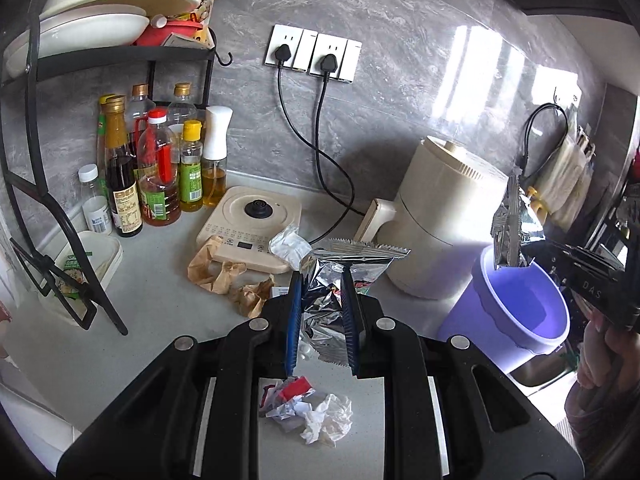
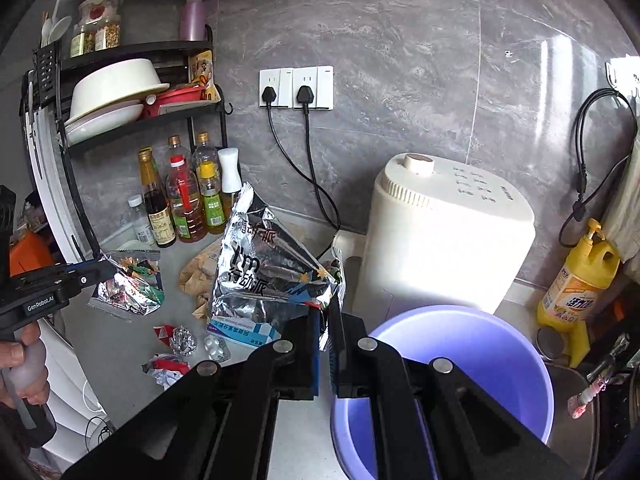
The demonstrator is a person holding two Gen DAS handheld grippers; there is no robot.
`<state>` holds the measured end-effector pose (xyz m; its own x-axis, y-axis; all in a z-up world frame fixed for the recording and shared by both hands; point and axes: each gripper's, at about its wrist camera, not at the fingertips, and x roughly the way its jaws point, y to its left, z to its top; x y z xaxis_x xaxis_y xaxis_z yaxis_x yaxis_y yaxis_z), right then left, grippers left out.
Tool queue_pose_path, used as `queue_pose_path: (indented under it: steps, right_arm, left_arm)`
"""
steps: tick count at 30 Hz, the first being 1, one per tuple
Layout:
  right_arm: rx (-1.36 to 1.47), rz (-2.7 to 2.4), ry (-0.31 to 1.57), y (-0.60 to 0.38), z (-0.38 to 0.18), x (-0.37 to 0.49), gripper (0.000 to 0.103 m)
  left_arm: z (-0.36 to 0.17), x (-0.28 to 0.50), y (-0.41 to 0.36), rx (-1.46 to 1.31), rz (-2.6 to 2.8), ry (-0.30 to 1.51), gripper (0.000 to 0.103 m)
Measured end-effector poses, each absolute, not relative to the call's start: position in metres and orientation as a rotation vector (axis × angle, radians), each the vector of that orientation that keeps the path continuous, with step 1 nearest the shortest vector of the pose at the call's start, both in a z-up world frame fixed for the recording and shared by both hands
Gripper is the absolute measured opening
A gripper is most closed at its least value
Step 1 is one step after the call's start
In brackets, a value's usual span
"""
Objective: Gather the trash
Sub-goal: 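Carry the foil bag over the lavender bucket and open the right tool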
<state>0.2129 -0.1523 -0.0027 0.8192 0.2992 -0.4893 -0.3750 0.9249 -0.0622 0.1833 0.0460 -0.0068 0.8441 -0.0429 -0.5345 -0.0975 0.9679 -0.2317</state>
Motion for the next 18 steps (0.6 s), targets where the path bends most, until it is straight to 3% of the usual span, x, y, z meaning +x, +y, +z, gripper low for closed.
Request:
queue_pose_path:
  steps: [9, 12, 14, 18]
  right_arm:
    - [-0.07, 0.228, 0.524, -0.232, -0.009, 0.21, 0.009]
    - [-0.037, 0.232, 0.529, -0.247, -0.016, 0.203, 0.022]
    - [-0.004, 0.216, 0.521, -0.26, -0.018, 0.196, 0.044]
    - [0.026, 0.171, 0.511, -0.286, -0.016, 0.185, 0.044]
  left_arm:
    - [0.007, 0.198, -0.01, -0.205, -0.054, 0.558, 0.019]
    - [0.012, 0.203, -0.028, -0.186, -0.088, 0.555, 0.019]
    - [0.017, 0.205, -0.041, -0.173, -0.114, 0.546, 0.019]
    - [0.022, 0.21, -0.065, -0.171, -0.177, 0.538, 0.019]
